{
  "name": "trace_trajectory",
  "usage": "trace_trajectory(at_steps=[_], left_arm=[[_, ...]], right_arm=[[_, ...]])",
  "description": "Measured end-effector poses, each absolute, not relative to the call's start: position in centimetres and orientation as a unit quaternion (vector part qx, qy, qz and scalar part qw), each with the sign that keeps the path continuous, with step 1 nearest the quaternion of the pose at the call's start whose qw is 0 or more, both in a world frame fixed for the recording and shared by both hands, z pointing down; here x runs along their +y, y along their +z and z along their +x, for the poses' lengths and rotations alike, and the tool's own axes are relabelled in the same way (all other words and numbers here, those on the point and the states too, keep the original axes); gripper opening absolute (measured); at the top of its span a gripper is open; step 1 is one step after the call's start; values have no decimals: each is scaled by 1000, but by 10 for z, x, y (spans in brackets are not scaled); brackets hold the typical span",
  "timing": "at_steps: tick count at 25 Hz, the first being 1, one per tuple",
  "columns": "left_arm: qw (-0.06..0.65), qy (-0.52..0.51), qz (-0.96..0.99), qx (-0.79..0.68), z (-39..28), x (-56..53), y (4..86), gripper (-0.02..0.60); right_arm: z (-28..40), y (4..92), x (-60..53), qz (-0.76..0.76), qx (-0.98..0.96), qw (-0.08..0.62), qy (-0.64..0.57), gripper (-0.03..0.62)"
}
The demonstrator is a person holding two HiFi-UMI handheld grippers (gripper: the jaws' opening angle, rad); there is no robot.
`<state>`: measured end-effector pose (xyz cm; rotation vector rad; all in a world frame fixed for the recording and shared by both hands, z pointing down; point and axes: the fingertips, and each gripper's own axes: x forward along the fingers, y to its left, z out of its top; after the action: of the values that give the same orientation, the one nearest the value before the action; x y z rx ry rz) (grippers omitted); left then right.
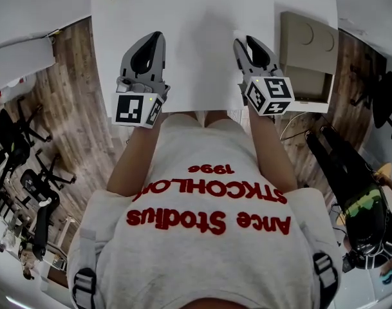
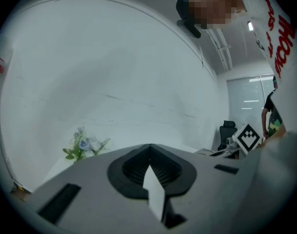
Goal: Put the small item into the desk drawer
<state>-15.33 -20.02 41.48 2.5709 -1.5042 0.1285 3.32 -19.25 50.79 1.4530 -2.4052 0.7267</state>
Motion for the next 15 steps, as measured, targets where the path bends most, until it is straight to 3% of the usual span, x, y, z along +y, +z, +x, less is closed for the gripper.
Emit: trace_trajectory(at_steps=[15], left_arm=[[-20, -20, 842, -538, -178, -219, 313, 6]], right_arm=[[49, 324, -220, 515, -854, -43, 60, 124]])
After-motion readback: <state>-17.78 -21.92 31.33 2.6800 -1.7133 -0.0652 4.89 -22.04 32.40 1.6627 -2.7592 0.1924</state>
